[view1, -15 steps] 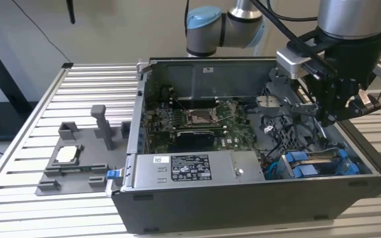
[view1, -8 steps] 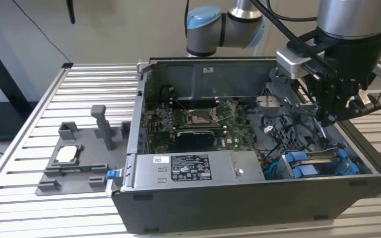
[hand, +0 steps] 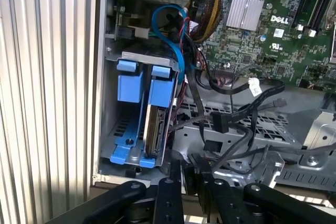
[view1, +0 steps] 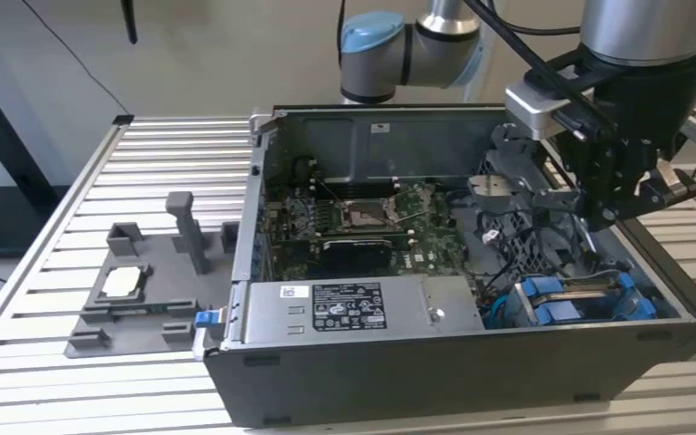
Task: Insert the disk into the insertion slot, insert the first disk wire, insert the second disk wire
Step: 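Insert the first disk wire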
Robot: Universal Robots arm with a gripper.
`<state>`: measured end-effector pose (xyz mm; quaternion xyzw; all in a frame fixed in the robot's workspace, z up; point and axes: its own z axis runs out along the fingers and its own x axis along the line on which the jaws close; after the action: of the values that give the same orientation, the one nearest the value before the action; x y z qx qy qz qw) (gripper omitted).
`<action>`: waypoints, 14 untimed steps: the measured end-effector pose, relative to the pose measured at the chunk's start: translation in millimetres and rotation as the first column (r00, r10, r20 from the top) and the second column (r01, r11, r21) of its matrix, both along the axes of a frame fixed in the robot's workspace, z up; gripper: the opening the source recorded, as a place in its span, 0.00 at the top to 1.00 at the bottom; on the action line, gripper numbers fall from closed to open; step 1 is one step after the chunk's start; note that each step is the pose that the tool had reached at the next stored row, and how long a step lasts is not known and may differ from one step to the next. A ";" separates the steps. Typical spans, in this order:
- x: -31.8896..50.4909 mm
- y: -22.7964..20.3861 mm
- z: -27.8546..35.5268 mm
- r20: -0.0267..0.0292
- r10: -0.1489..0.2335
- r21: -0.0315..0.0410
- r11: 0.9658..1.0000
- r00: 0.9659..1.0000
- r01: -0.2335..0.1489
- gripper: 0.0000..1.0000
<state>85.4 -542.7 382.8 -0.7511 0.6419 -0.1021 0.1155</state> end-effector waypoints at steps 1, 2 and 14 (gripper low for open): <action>-0.3 0.1 -0.1 0.000 0.000 0.000 1.000 1.000 0.000 0.73; -0.3 0.2 -0.3 0.000 0.000 0.000 1.000 1.000 0.000 0.73; 0.1 0.1 -2.1 -0.003 -0.002 0.000 1.000 1.000 0.002 0.81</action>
<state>85.5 -542.6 380.7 -0.7507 0.6428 -0.1012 0.1144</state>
